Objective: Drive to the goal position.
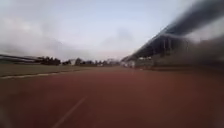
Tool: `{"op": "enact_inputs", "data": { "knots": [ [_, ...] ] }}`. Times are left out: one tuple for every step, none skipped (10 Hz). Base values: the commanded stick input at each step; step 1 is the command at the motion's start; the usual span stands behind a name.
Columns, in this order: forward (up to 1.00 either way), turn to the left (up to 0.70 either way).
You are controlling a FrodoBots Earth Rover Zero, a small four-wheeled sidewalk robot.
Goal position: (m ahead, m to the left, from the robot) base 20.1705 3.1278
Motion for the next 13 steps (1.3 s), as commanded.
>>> {"op": "enact_inputs", "data": {
  "knots": [
    [0.70, 0.02],
    [0.70, 0.00],
    [0.70, 0.00],
    [0.70, 0.00],
    [0.70, 0.01],
    [0.70, 0.00],
    [0.70, 0.00],
    [0.70, 0.00],
    [0.70, 0.00],
    [0.70, 0.00],
    [0.70, 0.00],
    [0.70, 0.00],
    [0.70, 0.00]
  ]
}}
